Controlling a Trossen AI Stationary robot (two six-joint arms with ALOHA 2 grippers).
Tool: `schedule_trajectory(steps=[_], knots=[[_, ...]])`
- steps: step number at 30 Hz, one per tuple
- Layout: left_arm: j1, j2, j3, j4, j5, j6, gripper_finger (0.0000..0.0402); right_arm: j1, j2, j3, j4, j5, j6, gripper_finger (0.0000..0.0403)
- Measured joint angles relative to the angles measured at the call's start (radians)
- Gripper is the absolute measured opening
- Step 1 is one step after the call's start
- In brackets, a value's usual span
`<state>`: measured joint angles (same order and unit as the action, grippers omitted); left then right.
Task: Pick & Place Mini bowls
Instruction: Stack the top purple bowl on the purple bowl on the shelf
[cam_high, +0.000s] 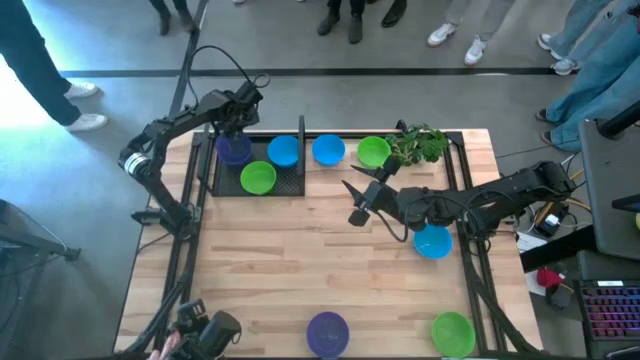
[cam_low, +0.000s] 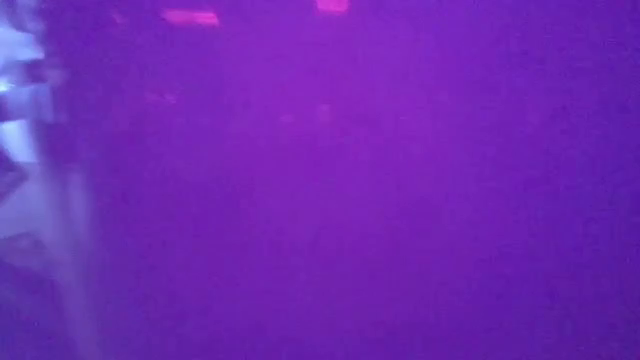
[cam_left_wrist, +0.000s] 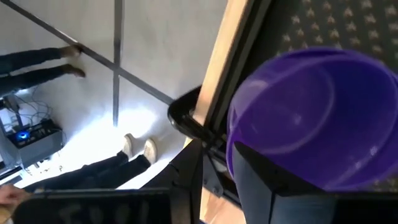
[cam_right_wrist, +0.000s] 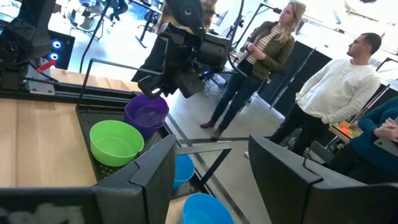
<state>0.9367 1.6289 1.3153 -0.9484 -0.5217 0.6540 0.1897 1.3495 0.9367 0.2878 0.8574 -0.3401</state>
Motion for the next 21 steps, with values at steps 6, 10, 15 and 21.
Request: schedule_trajectory(steps=[6,10,15,21], knots=[[0.000,0.011,-0.033,0.078,0.003,0.000,0.0083,0.000,0.000,0.000,0.000,0.000,0.000,0.0199],[0.001,0.011,-0.067,0.089,0.003,0.000,0.0083,0.000,0.000,0.000,0.000,0.000,0.000,0.0199],[0.002,0.011,-0.119,0.141,-0.001,0.000,0.0083,0.000,0.000,0.000,0.000,0.000,0.000,0.0199],[0.002,0.011,-0.136,0.189,-0.013,0.001,0.0083,0.000,0.000,0.000,0.000,0.000,0.000,0.0199]])
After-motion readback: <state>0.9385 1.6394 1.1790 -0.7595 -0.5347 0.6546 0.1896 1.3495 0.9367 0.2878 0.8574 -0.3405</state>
